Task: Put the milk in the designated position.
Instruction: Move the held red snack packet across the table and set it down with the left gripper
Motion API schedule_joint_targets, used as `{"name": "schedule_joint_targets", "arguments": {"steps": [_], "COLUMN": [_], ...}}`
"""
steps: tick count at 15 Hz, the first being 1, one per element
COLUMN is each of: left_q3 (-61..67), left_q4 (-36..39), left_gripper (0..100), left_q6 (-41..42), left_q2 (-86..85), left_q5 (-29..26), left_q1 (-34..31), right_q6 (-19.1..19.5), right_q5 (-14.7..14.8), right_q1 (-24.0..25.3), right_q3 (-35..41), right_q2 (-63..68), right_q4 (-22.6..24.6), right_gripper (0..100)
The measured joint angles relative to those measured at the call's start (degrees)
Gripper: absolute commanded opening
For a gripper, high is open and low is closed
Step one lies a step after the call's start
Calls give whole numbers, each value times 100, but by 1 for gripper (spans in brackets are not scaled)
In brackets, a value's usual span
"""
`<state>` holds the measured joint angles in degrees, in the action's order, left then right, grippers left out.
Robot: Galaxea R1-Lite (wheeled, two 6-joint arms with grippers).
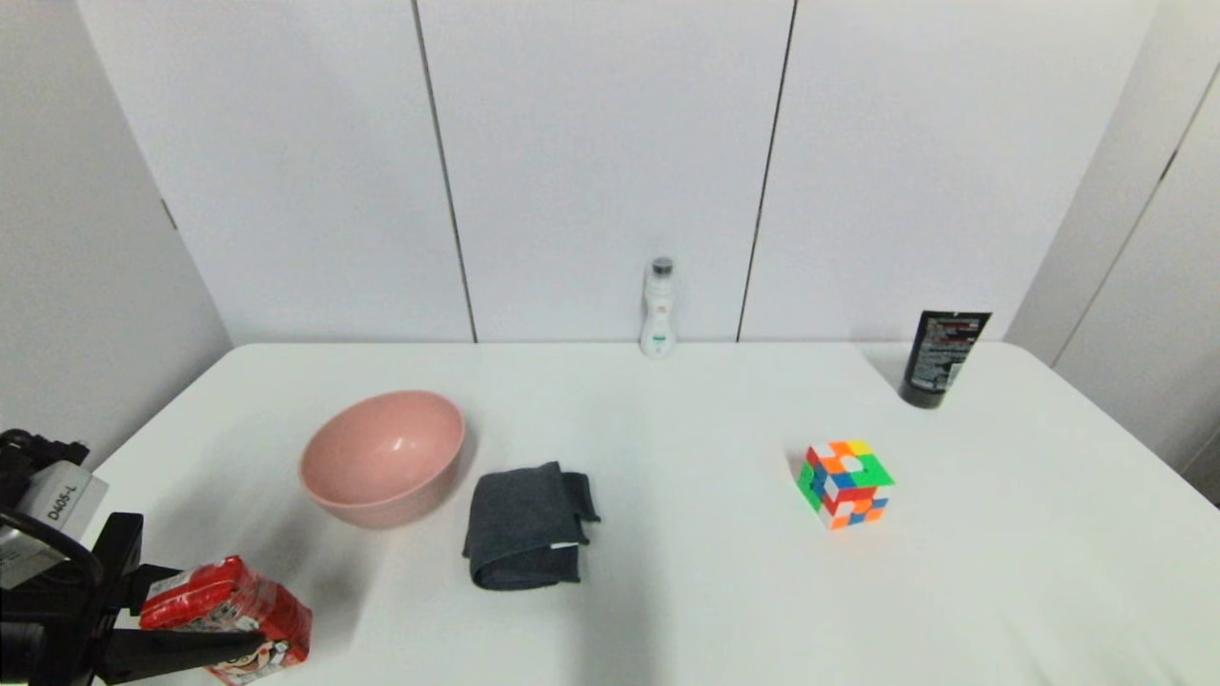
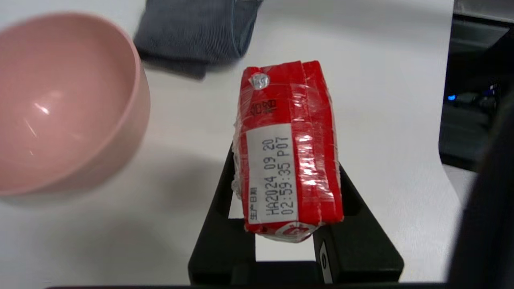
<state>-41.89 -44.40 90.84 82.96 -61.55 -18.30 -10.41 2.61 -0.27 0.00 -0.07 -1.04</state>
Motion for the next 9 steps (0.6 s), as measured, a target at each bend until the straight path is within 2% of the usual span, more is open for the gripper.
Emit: {"name": "schedule_joint_targets", "arguments": {"steps": [4,9], "left_q3": [-238,-511], "left_q4": [57,80], "left_gripper": [0,0], "left_q6": [-488,-505], "left_q2": [277,740], "left_q5": [664,701], "left_q1": [-2,83], "right_q6": [2,2], "right_q5": [2,2], "right_q1": [0,0], "right_q3": [0,0], "right_q2": [0,0], "right_q4": [-1,0], "right_gripper": [100,100]}}
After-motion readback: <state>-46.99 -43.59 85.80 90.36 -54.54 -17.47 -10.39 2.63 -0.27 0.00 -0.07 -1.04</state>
